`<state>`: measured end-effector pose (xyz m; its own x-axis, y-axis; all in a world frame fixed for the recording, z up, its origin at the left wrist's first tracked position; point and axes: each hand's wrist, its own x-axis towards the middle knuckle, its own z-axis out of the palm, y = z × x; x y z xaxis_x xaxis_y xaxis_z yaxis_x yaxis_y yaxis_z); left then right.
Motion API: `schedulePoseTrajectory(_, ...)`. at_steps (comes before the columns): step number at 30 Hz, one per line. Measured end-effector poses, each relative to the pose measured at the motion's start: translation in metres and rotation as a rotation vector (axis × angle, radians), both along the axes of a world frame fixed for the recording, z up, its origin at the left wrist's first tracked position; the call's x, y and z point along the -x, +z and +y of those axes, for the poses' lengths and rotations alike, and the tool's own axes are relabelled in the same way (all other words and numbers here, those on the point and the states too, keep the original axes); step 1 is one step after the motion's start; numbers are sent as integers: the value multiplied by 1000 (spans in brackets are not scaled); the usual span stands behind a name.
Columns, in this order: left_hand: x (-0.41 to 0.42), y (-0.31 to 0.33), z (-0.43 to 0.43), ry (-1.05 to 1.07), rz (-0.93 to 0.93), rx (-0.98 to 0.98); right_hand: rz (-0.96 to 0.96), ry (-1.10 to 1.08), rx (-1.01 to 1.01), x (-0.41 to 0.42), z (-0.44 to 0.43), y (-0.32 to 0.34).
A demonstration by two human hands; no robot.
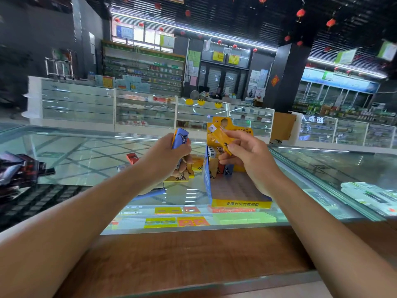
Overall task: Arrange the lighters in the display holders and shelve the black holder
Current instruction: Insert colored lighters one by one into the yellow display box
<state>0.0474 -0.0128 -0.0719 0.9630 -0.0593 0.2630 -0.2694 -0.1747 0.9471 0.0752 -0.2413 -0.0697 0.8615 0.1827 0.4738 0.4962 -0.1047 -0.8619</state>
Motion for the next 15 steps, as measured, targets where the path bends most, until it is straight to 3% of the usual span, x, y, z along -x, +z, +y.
schedulePoseTrajectory(11,2,-7,-1,-18,11,-164,101,37,-98,-2,-7,-1)
schedulePoseTrajectory(15,1,-8,-2,-13,9,-191,-68,-100,28,-6,-15,0)
